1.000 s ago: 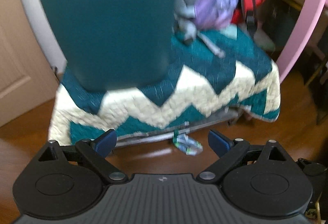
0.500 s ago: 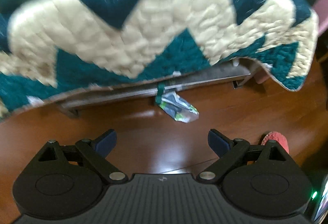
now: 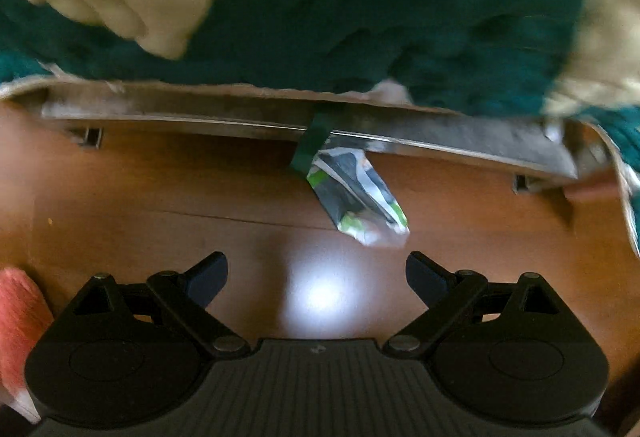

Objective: Collect trash
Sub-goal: 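Grasp the red plastic bag with the right tool while the left tool grasps the foil wrapper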

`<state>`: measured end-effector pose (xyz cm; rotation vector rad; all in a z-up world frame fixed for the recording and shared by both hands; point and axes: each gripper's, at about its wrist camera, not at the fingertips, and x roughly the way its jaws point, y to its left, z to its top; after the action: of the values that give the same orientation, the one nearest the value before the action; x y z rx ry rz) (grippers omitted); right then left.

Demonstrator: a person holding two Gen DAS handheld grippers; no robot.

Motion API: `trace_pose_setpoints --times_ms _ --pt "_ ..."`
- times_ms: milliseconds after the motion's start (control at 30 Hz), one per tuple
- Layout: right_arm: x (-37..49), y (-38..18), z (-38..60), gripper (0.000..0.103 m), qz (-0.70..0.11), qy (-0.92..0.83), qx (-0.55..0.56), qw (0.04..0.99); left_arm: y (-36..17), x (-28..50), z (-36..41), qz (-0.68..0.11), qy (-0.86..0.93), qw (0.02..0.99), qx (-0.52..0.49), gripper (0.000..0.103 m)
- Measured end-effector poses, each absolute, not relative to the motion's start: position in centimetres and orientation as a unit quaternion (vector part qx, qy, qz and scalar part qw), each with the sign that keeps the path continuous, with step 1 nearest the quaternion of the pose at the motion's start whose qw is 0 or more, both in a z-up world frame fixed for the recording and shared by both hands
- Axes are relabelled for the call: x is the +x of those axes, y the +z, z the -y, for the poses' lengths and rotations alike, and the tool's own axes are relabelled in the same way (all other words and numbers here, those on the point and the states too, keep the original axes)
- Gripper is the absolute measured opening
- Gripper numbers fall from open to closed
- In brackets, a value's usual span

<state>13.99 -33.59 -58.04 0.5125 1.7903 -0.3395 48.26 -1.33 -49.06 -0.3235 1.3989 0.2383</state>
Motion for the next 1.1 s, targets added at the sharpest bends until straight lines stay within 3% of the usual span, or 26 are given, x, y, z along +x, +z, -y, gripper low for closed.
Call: trace_pose_setpoints --times_ms 200,300,500,700,800,833,867,1033,1100 --pt "13.6 -60.6 34.3 0.076 -0.773 -0.167 0.237 0.565 -53.3 49.1 0.8 -0.637 0.196 0.695 -0.270 0.097" --pt "13.6 -61.5 34.4 0.070 -0.777 -0.173 0.238 0.557 -55.5 49.7 1.6 -0.645 0.207 0.678 -0.285 0.097" --pt "13.8 -62.8 34.3 0.069 -0.781 -0.179 0.239 0.548 -59.1 50.2 1.0 -0.654 0.228 0.643 -0.326 0.097" --pt "14.2 -63.8 33.9 0.059 -0.785 -0.179 0.225 0.549 -61.3 50.6 -0.4 -0.651 0.237 0.622 -0.366 0.094" --pt "14.2 -64.2 33.4 0.050 -0.787 -0.175 0.210 0.552 -61.7 50.9 -0.6 -0.655 0.228 0.621 -0.364 0.066" --pt "14.3 -64.2 33.3 0.046 -0.789 -0.174 0.203 0.554 -61.9 51.1 -0.6 -0.660 0.222 0.621 -0.361 0.050" --pt "14.3 -64.2 33.2 0.045 -0.789 -0.172 0.199 0.555 -62.1 51.2 -0.5 -0.663 0.217 0.620 -0.360 0.040" --pt "14.6 -64.2 32.2 0.041 -0.793 -0.152 0.172 0.564 -61.9 51.0 -1.1 -0.671 0.203 0.635 -0.326 0.020" --pt "14.8 -64.0 31.9 0.039 -0.791 -0.138 0.169 0.572 -61.6 50.5 -1.4 -0.676 0.203 0.638 -0.306 0.019"
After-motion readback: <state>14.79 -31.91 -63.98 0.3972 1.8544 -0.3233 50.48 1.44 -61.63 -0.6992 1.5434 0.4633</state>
